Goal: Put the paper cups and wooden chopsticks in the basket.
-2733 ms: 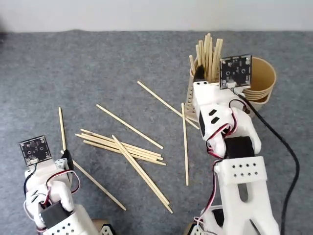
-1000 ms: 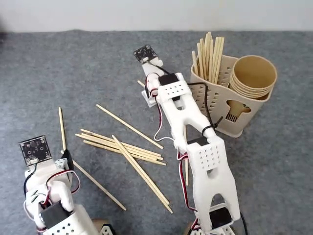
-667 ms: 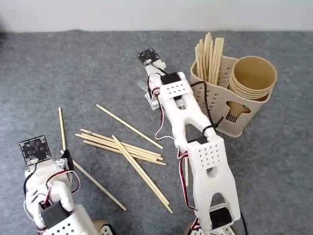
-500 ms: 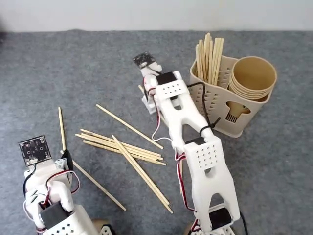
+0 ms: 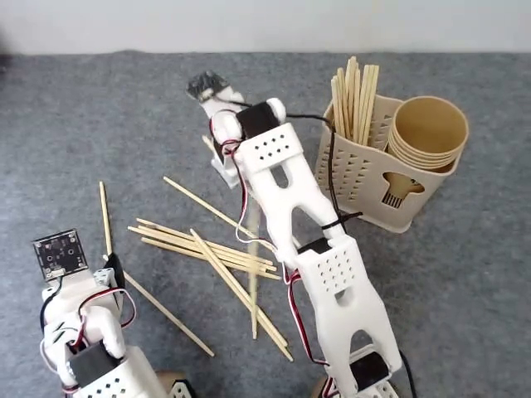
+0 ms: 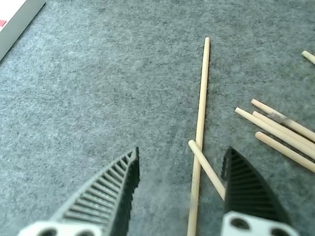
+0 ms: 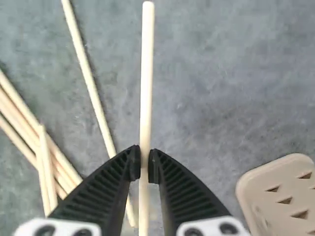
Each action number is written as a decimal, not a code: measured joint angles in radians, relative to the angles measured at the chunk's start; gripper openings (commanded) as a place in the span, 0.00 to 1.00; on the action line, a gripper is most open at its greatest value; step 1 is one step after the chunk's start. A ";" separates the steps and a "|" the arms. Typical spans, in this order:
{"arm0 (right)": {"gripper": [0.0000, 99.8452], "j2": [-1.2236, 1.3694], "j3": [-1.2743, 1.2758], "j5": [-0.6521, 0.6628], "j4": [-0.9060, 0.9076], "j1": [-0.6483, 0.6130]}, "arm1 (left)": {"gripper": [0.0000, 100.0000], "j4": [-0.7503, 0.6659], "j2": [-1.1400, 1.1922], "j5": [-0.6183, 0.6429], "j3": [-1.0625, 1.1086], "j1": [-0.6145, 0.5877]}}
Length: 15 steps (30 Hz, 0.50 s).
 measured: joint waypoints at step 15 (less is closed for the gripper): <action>0.01 -0.436 0.144 0.000 0.003 -0.037 | 0.26 0.000 0.000 0.000 0.000 0.000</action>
